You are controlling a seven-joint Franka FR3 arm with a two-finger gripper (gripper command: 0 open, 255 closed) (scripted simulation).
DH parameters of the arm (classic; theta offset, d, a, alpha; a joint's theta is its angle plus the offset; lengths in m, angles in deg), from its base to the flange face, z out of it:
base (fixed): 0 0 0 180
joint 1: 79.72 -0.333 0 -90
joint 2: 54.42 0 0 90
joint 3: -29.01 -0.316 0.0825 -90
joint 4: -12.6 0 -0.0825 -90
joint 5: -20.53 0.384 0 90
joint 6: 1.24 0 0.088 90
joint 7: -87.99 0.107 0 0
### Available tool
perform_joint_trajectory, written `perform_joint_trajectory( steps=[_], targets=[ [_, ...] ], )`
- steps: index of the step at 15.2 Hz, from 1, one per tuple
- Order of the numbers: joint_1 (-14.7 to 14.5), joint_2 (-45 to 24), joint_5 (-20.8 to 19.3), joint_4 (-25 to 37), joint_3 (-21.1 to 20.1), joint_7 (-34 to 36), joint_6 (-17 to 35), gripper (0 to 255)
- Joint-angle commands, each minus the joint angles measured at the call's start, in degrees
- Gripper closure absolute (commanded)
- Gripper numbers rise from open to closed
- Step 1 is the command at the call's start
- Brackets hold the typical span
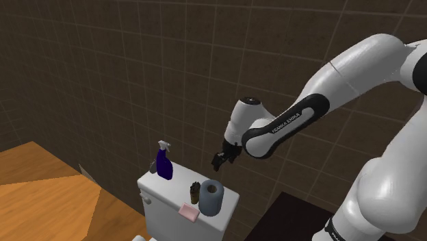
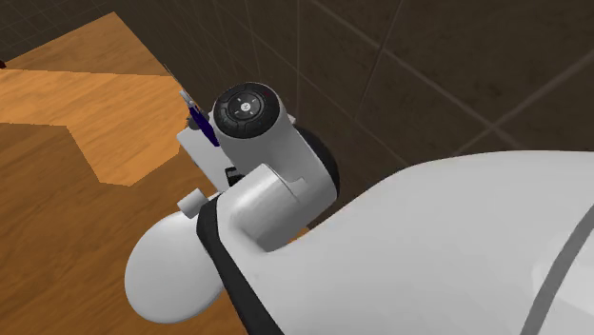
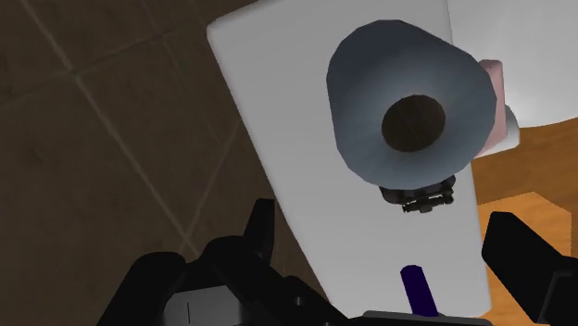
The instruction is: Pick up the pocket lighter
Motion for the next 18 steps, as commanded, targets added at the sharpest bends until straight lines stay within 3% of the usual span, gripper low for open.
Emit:
perform_joint_trajectory(
  steps=[1,4,8,13,18],
  targets=[
    [0.1,-5.2,-2.4,1.8,-0.6,3.5,4.0,0],
    [-0.8,-12.8,-7.2,5.6,0.3,9.1,8.7,0],
    [-4.5,-22.6,-12.0,11.8,3.7,15.5,13.6,0],
    [-8.8,-33.8,-13.4,20.8,7.2,19.7,17.7,0],
    [-10.4,-37.7,-14.0,22.1,9.0,20.5,20.5,0]
  ],
)
